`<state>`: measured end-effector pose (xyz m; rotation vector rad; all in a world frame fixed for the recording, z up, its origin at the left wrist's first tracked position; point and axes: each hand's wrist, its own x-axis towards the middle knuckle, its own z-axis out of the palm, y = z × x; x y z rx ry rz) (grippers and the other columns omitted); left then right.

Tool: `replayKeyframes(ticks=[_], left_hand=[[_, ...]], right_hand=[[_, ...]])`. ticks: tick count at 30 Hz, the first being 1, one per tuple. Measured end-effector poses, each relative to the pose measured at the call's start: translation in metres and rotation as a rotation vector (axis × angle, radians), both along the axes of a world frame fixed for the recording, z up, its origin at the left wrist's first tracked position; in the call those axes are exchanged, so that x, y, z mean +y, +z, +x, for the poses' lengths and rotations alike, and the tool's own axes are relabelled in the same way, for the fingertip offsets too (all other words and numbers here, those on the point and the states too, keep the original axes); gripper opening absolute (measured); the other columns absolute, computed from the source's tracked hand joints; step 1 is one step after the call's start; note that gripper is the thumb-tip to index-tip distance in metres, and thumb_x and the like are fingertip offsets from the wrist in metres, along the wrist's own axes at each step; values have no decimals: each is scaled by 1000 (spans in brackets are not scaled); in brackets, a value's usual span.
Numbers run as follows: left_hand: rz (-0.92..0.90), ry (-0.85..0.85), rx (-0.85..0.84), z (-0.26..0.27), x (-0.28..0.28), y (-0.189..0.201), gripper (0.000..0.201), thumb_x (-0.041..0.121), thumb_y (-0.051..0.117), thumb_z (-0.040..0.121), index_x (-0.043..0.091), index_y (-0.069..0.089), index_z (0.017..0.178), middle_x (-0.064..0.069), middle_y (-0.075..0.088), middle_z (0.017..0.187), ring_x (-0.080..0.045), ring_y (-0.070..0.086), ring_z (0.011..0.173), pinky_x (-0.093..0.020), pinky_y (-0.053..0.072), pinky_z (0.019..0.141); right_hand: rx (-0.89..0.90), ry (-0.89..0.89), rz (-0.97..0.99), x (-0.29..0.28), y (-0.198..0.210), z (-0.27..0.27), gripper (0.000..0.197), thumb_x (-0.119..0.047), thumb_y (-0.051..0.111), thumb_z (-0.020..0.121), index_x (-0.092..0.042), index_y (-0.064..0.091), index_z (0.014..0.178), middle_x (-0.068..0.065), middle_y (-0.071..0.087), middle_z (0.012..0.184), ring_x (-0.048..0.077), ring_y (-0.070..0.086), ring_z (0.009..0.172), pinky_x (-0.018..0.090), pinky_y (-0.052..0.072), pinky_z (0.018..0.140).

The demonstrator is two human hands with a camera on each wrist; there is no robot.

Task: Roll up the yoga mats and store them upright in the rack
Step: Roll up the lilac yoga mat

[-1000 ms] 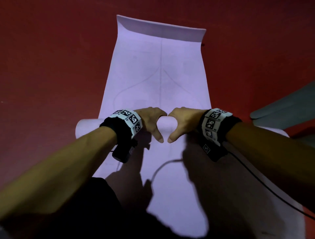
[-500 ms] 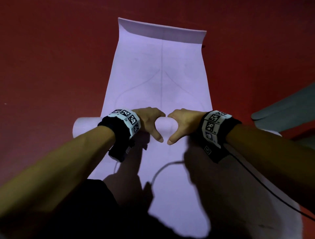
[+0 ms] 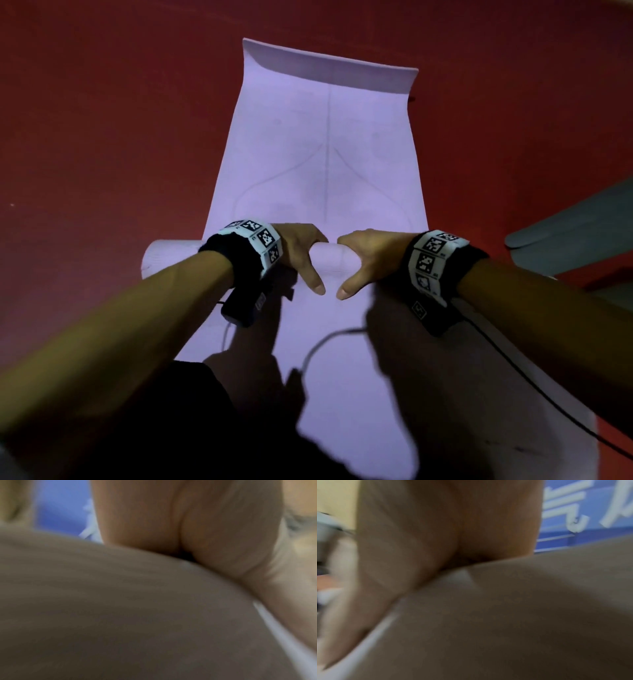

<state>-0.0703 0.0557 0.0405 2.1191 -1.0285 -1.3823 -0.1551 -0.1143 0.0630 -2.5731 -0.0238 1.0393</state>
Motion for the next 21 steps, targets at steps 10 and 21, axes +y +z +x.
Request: replayKeyframes(ticks=[10,21], left_hand=[[-29,-24,10,-4,-7,4,42,19,92,66,4,68,97,-8,68,77,-18,64,66,-23,53,57],[28,40,47,-8,4,23,41,14,90,69,2,69,102,-12,65,76,-19,60,48,-25,51,44]], right_hand=[[65,-19,-17,-3,13,0,51,-52,87,69,-30,55,102,-13,60,98,12,58,94,27,48,79],[84,-88,-9,12,15,3,73,-62,90,41,-25,68,100,-9,73,96,13,69,93,40,57,91]])
